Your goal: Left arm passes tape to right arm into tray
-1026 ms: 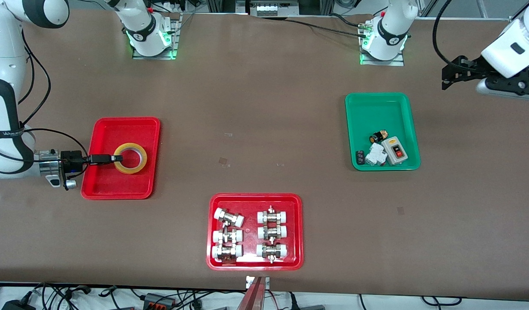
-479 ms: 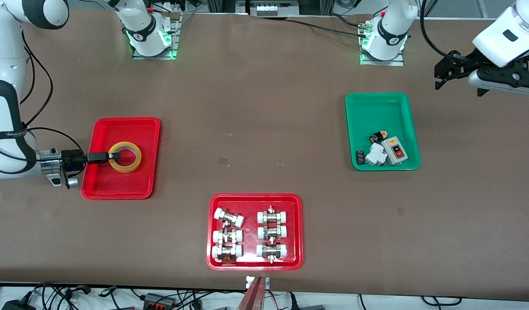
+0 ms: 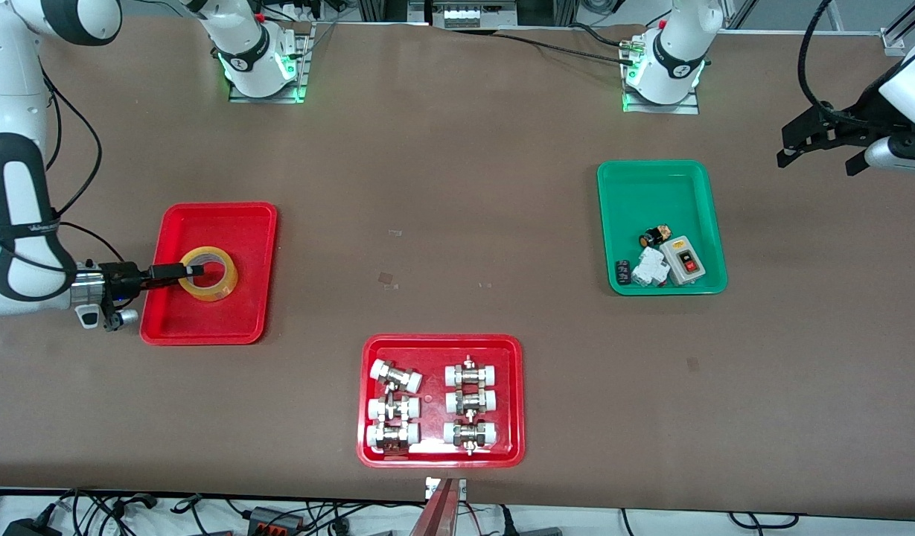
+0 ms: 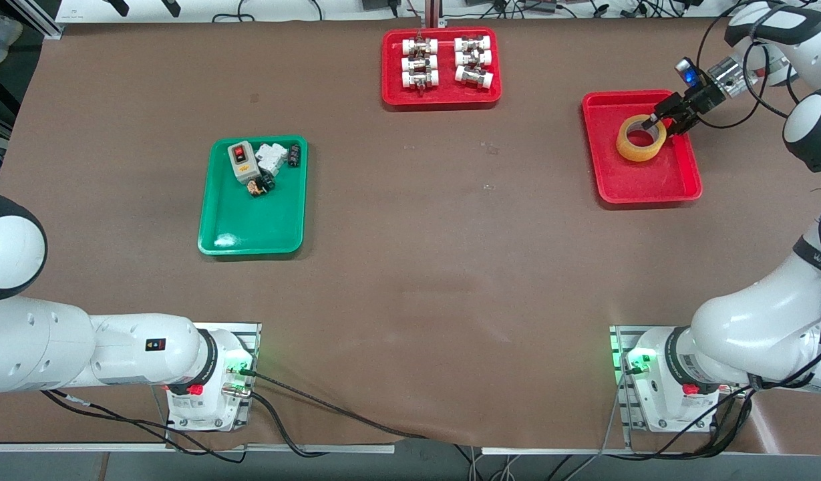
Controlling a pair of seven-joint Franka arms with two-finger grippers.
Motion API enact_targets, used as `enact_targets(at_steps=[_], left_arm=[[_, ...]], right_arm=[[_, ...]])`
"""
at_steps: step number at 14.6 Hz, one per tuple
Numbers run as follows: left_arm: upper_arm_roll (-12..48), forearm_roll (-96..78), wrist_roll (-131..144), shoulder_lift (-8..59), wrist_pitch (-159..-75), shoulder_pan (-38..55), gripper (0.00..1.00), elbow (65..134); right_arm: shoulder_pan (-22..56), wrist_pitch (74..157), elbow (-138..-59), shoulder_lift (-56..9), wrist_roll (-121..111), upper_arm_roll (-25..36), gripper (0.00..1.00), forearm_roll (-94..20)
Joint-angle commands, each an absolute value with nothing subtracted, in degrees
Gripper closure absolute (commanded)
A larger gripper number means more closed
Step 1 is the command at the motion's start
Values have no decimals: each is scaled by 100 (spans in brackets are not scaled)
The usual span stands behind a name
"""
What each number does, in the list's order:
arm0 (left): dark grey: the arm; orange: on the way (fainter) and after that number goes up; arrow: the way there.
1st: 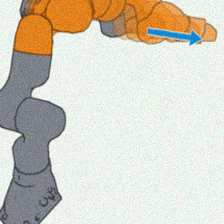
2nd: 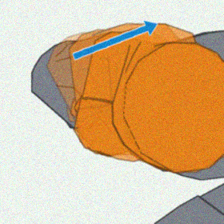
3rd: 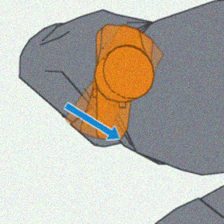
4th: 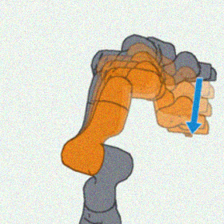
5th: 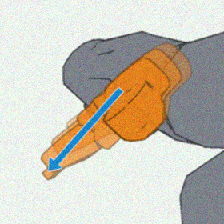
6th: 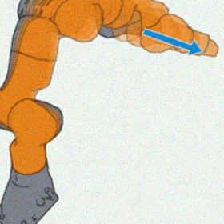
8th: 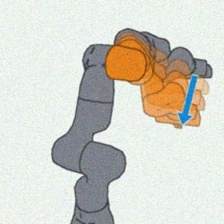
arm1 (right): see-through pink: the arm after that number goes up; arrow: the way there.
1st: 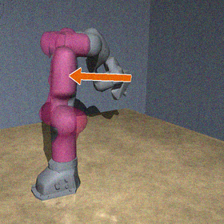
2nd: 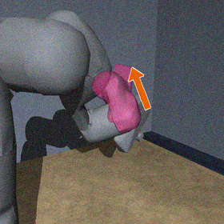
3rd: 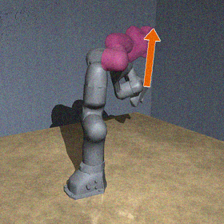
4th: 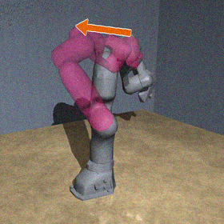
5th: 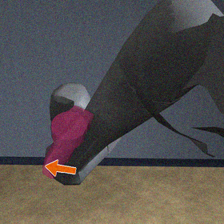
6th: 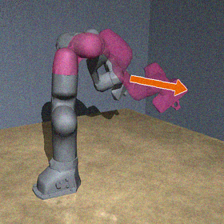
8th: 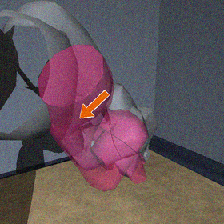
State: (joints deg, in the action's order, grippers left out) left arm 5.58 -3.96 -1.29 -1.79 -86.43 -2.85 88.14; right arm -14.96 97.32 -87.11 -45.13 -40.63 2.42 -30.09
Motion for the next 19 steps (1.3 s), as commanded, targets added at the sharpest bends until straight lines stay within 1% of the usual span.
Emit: enact_targets(at_steps=[1, 2, 4, 6, 10, 11, 12, 14, 16, 17, 19], left_arm=[[571, -589, -35, -97, -8639, -281, 0, 8605], [632, -545, -18, -105, -8648, -281, 0, 8604], [607, -396, -26, -114, -8640, -308, 0, 8604], [589, -132, -35, -132, -8613, -308, 0, 8596], [563, -123, -26, -123, -8596, -308, 0, 8596], [563, -132, -26, -123, -8596, -308, 0, 8596], [554, -132, -26, -123, -8587, -308, 0, 8596], [554, -141, -26, -123, -8552, -308, 0, 8596], [545, -141, -26, -123, -8543, -316, 0, 8596], [554, -132, -26, -123, -8534, -316, 0, 8596], [554, -141, -26, -132, -8534, -316, 0, 8596]], right_arm=[[-1135, 10351, -9253, -3957, -4017, 272, 0, -2568], [-1047, 10484, -9394, -3781, -3991, 272, 0, -2445], [-967, 10381, -9378, -3465, -3466, 290, 0, -2024], [-941, 10083, -9369, -3166, -2938, 281, 0, -1557], [-932, 9704, -9168, -2673, -2129, 264, 0, -1284], [-801, 9547, -9028, -2541, -1692, 246, 0, -1144], [-600, 9336, -8791, -2444, -1279, 246, 0, -873], [-309, 8504, -8168, -2338, -487, 237, 0, -407], [-89, 7834, -7570, -2303, -264, 237, 0, -54], [-10, 7727, -7272, -2303, -272, 237, 0, 52], [44, 7769, -6726, -2311, -290, 237, 0, 114]])
